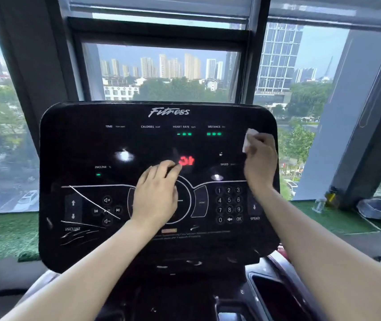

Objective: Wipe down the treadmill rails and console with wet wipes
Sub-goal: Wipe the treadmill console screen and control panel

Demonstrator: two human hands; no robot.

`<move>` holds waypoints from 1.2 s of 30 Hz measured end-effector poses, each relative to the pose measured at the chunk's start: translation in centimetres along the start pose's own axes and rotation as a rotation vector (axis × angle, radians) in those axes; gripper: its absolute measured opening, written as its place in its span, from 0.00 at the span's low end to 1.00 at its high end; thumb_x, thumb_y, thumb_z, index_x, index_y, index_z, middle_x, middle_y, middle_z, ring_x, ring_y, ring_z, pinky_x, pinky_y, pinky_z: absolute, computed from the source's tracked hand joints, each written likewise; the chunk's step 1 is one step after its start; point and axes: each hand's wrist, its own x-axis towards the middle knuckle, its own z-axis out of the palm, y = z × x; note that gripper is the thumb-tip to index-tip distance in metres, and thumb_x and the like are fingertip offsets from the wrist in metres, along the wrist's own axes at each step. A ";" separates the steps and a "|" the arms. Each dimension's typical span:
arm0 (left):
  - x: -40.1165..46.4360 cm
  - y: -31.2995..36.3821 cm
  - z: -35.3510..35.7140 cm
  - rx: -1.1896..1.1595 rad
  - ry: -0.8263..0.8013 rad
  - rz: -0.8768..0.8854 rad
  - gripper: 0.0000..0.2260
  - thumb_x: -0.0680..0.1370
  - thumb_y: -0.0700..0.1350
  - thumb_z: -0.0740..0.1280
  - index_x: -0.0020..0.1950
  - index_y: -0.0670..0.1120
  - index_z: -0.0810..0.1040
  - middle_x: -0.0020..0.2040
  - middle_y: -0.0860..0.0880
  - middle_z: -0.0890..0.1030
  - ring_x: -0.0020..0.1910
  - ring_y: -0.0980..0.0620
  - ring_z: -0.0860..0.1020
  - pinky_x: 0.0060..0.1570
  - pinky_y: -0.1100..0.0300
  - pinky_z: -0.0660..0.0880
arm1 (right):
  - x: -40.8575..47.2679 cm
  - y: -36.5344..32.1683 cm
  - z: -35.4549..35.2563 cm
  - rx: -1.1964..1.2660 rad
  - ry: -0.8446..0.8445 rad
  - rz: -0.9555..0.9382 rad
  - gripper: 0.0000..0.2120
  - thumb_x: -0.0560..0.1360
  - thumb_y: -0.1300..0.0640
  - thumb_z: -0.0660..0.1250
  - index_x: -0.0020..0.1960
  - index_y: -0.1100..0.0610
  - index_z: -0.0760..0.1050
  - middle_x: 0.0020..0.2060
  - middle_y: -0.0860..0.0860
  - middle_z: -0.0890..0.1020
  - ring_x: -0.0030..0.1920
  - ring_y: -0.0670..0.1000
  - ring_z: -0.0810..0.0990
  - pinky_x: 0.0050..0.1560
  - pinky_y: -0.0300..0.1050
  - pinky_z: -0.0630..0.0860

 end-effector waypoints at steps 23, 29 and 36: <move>-0.4 3.1 0.8 0.097 -0.051 0.043 0.25 0.65 0.39 0.73 0.61 0.46 0.78 0.57 0.51 0.79 0.51 0.49 0.79 0.58 0.53 0.74 | -3.2 0.6 1.2 0.174 -0.288 -0.493 0.11 0.76 0.65 0.62 0.54 0.56 0.77 0.50 0.47 0.75 0.48 0.42 0.70 0.47 0.43 0.69; -0.3 3.1 0.7 0.109 -0.049 0.048 0.24 0.65 0.39 0.73 0.61 0.46 0.79 0.57 0.50 0.79 0.50 0.49 0.79 0.57 0.52 0.74 | -0.6 -1.2 0.6 0.121 -0.164 -0.262 0.14 0.71 0.74 0.61 0.53 0.64 0.78 0.49 0.49 0.74 0.48 0.51 0.70 0.45 0.45 0.71; -0.5 3.1 0.6 0.092 -0.081 0.036 0.26 0.64 0.38 0.72 0.63 0.45 0.77 0.59 0.50 0.78 0.53 0.48 0.79 0.56 0.53 0.74 | -4.5 0.1 0.5 0.155 -0.320 -0.470 0.18 0.70 0.74 0.66 0.56 0.59 0.79 0.52 0.52 0.78 0.50 0.53 0.72 0.45 0.43 0.74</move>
